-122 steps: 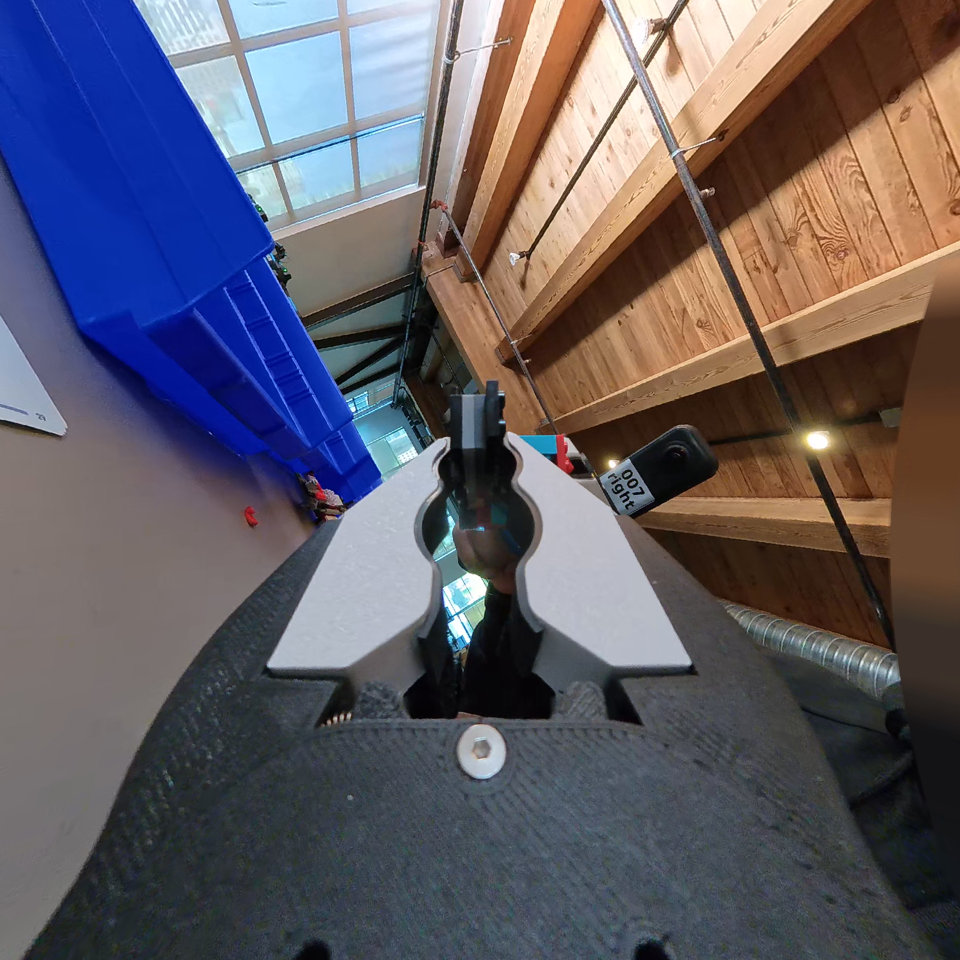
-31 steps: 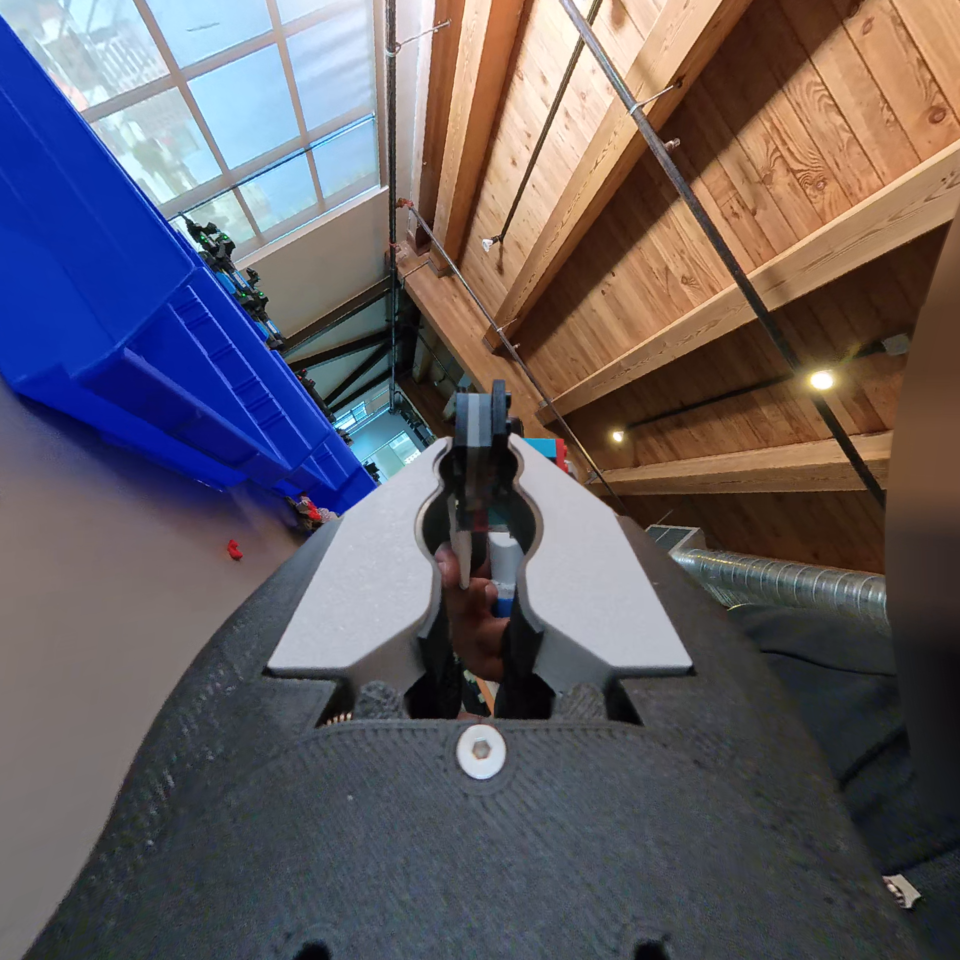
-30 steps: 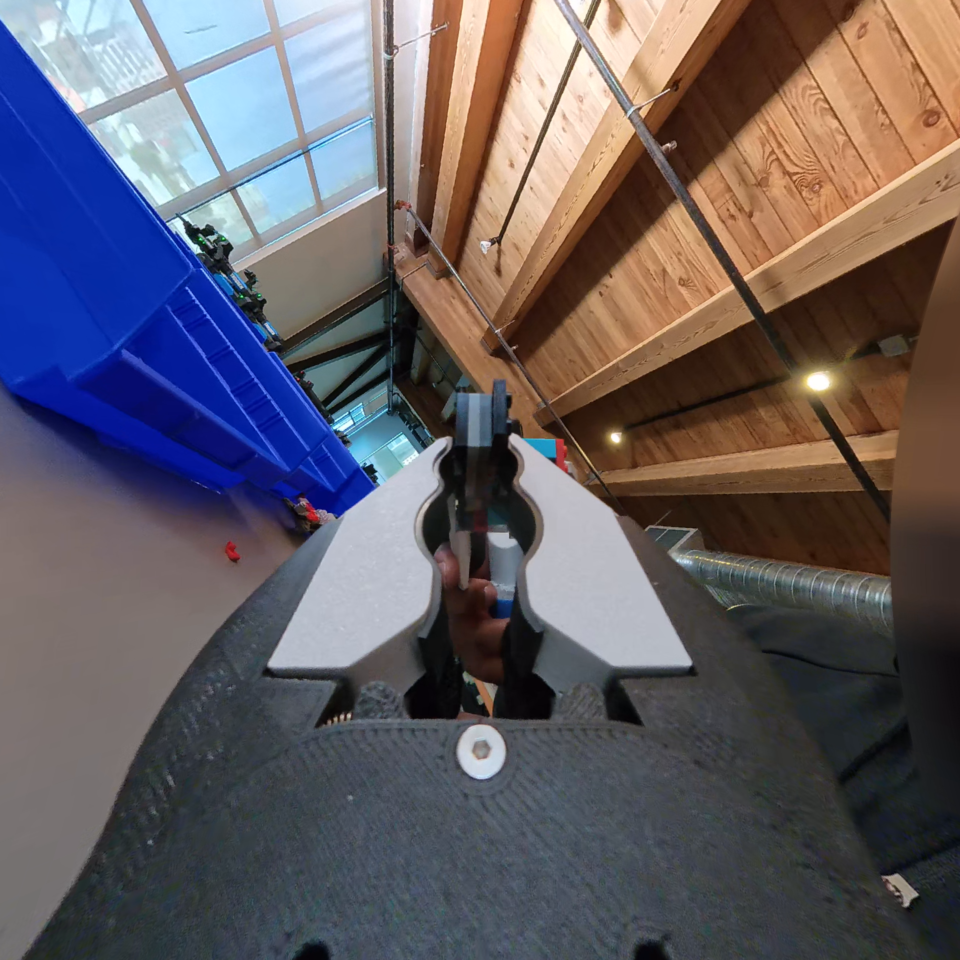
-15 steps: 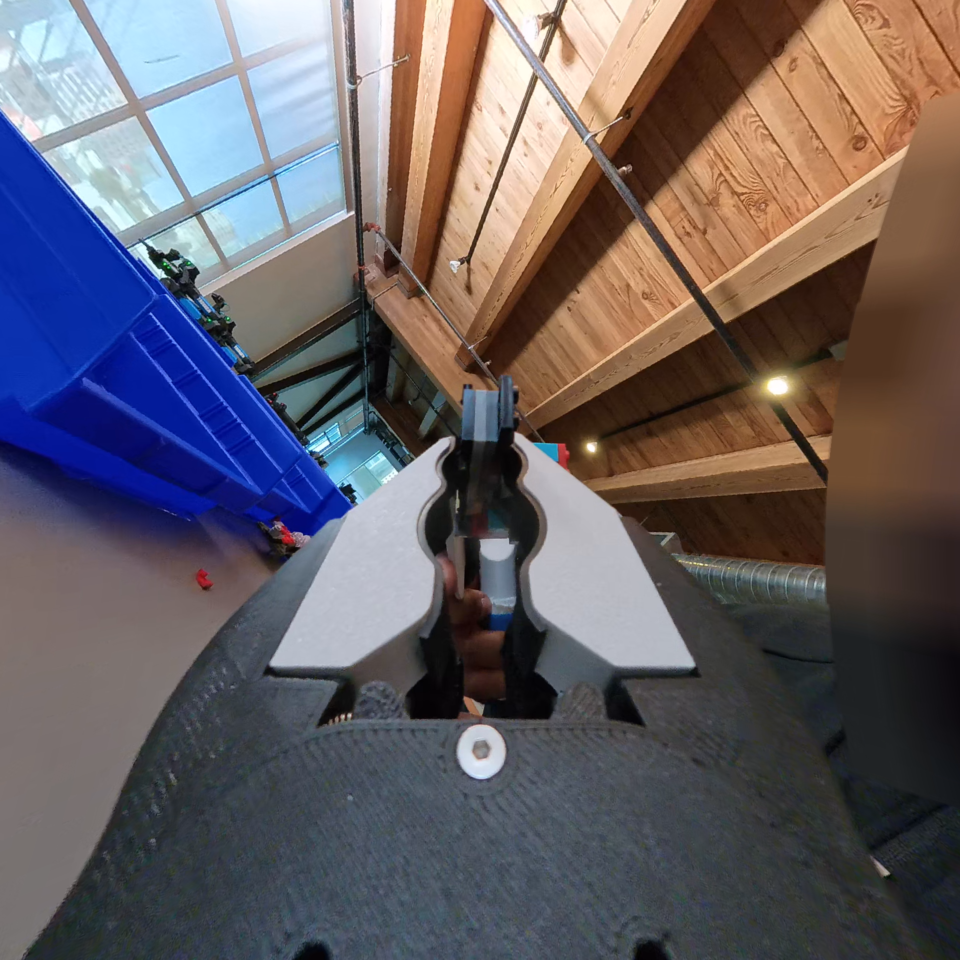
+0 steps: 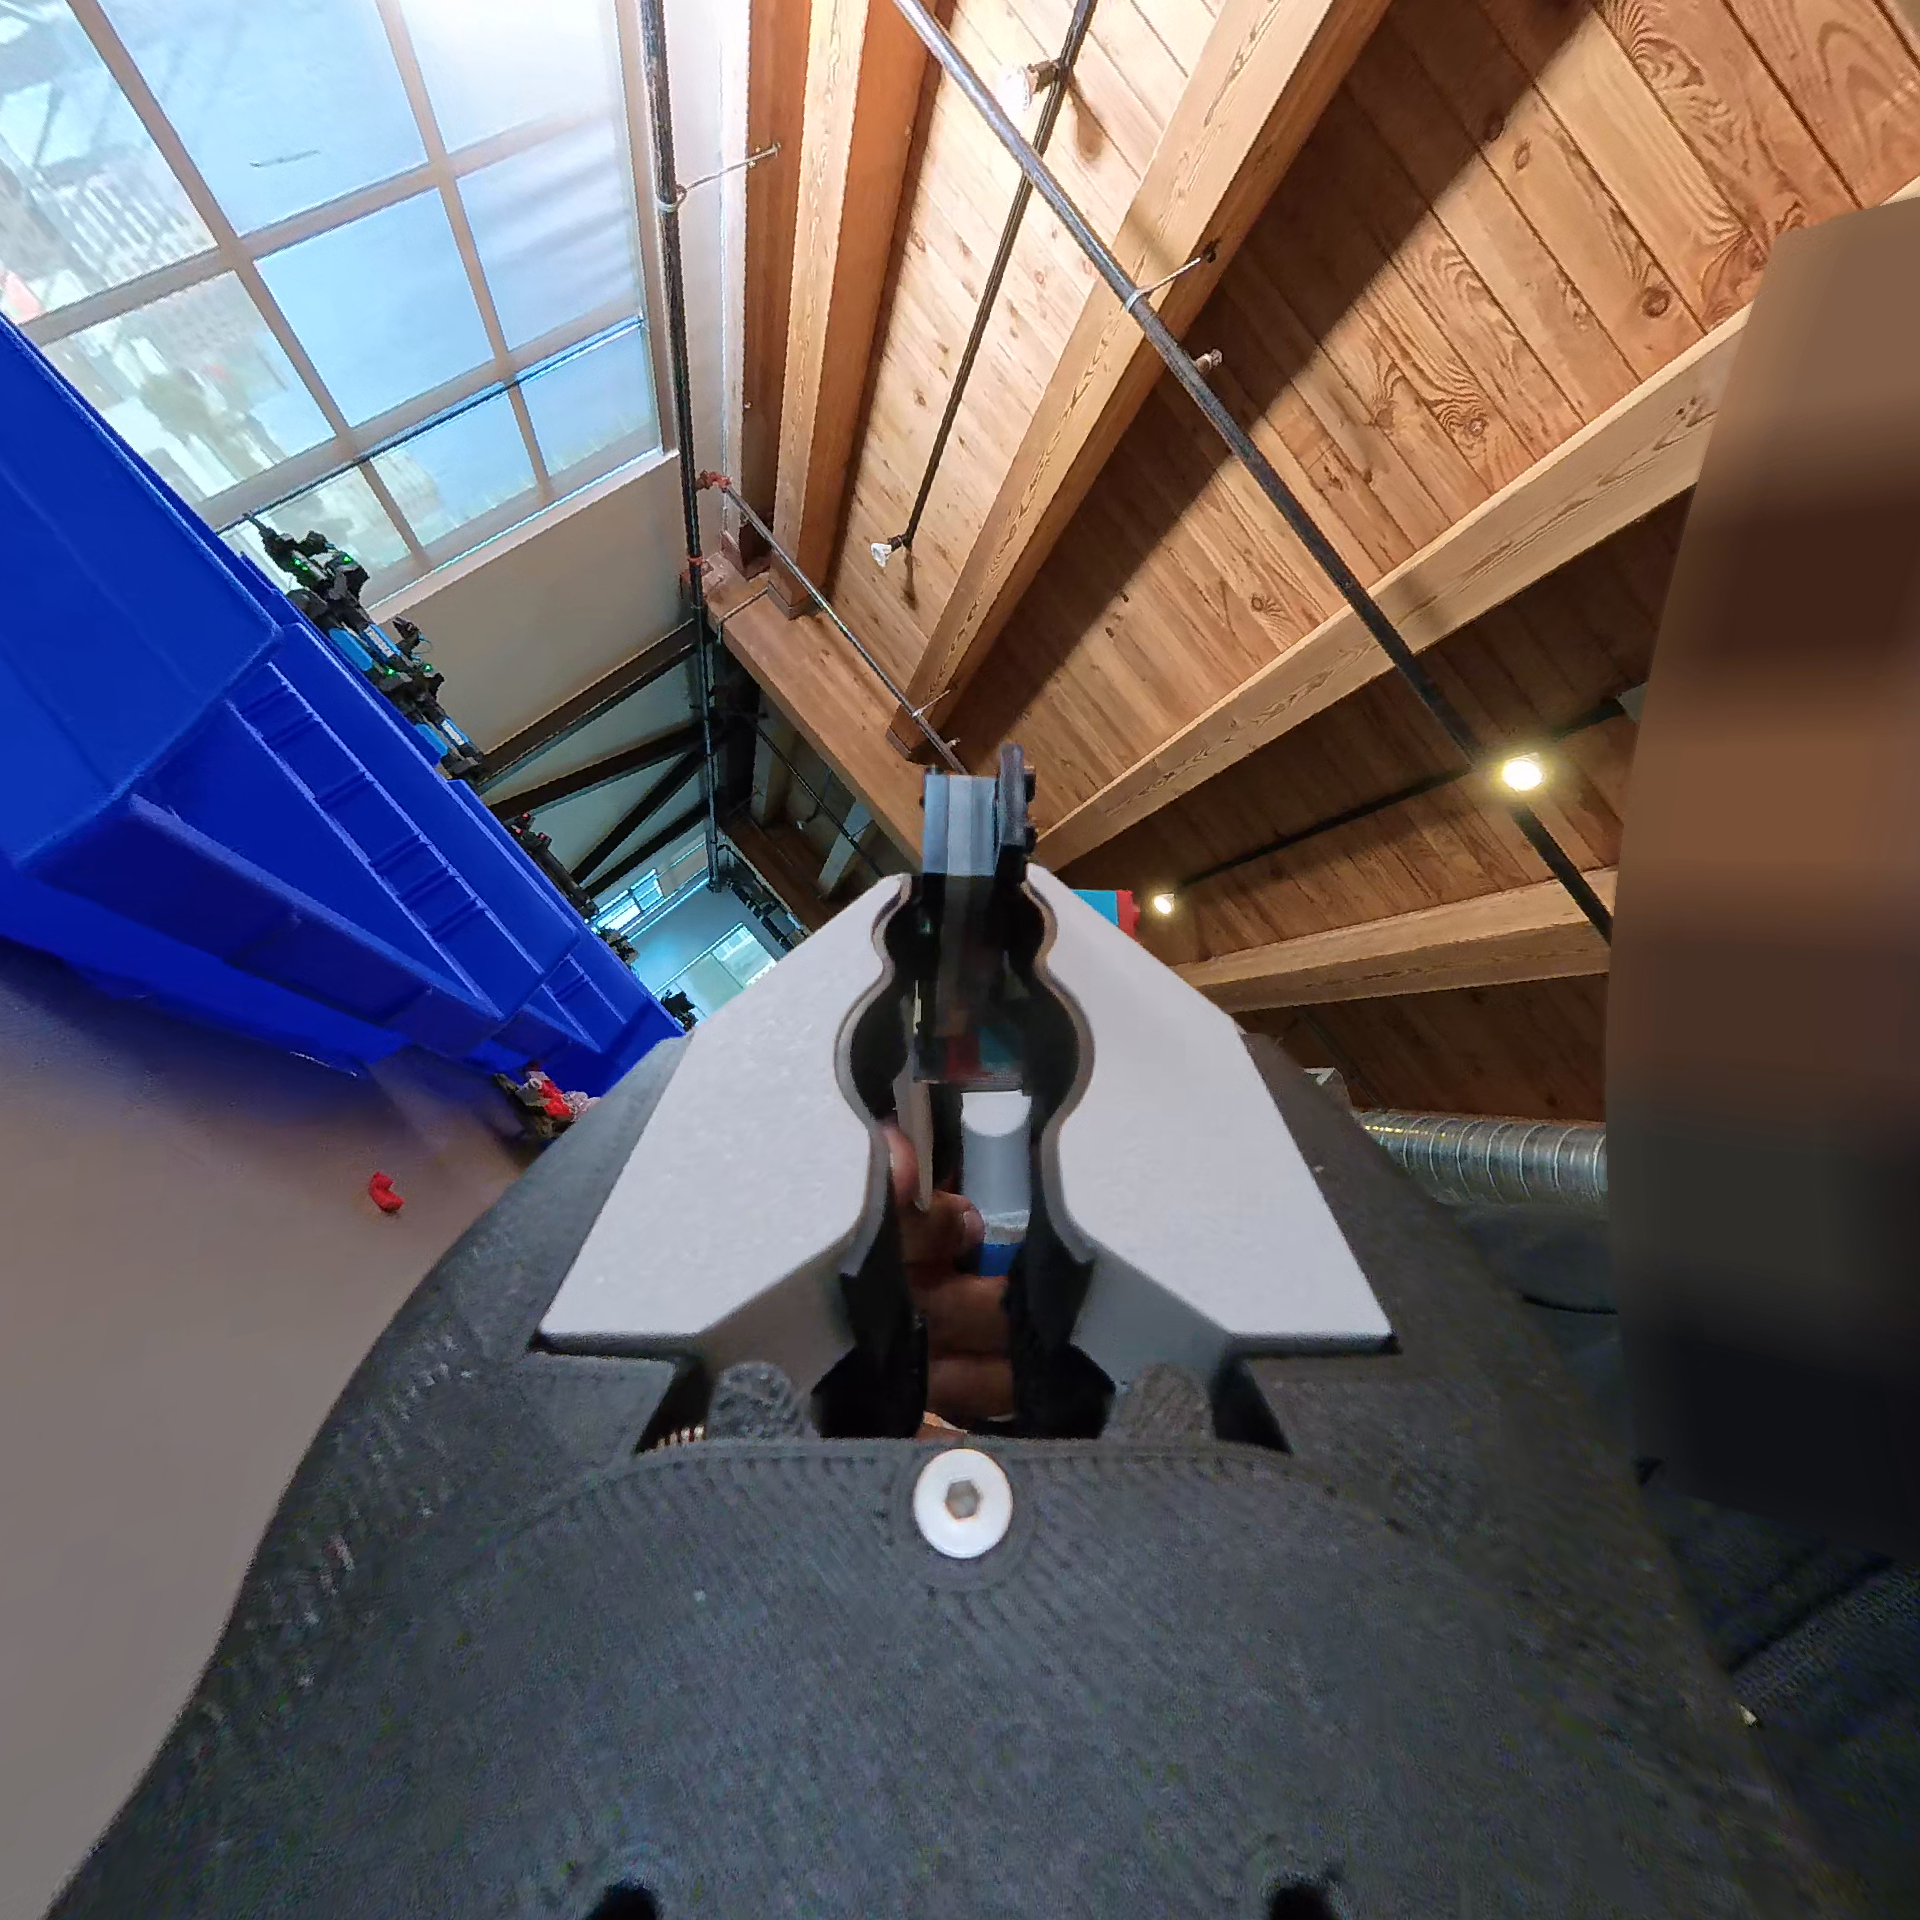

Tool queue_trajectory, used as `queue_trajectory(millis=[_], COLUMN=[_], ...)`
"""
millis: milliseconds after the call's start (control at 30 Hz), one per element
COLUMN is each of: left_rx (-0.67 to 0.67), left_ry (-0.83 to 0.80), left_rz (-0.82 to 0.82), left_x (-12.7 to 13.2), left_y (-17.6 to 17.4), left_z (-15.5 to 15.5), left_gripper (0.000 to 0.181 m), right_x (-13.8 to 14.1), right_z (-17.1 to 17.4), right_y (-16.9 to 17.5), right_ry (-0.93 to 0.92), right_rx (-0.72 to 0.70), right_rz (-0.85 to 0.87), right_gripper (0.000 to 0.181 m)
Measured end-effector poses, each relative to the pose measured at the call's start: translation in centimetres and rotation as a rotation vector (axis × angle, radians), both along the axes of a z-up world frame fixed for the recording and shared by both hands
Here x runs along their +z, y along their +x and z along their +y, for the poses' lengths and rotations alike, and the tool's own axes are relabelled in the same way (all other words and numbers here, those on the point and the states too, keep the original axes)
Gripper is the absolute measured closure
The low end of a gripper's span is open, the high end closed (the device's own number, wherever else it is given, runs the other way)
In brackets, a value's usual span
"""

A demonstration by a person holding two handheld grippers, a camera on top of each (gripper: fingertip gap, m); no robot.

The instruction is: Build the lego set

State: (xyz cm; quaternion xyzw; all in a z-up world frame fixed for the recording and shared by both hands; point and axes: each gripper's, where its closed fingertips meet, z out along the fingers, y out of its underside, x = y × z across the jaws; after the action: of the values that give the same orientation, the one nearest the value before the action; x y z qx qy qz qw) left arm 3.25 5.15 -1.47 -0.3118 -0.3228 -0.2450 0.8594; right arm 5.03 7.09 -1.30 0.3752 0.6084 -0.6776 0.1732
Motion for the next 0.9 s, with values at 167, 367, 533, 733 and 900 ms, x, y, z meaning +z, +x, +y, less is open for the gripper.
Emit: queue_trajectory(millis=[167, 367, 533, 733, 900], left_rx=[0.018, 0.036, 0.036, 0.029, 0.024], left_ry=[0.006, 0.078, 0.103, 0.128, 0.113], left_rz=[0.006, 0.024, 0.097, 0.144, 0.155], left_x=[0.2, 0.9, 1.9, 2.5, 2.5], left_y=[-0.1, -0.1, 0.8, 1.5, 1.7], left_z=[-0.1, -1.1, -1.5, -1.6, -1.3], left_gripper=[0.166, 0.167, 0.166, 0.166, 0.166], right_x=[0.4, 1.3, 1.9, 2.4, 2.7], right_z=[0.0, -0.2, -0.8, -1.3, -1.4], right_y=[-0.2, 0.5, 1.3, 1.9, 1.9], right_ry=[-0.016, -0.082, -0.055, -0.041, -0.038], right_rx=[-0.02, 0.013, 0.021, 0.021, 0.008], right_rz=[0.005, 0.018, 0.091, 0.142, 0.158], right_gripper=[0.134, 0.108, 0.111, 0.118, 0.121])
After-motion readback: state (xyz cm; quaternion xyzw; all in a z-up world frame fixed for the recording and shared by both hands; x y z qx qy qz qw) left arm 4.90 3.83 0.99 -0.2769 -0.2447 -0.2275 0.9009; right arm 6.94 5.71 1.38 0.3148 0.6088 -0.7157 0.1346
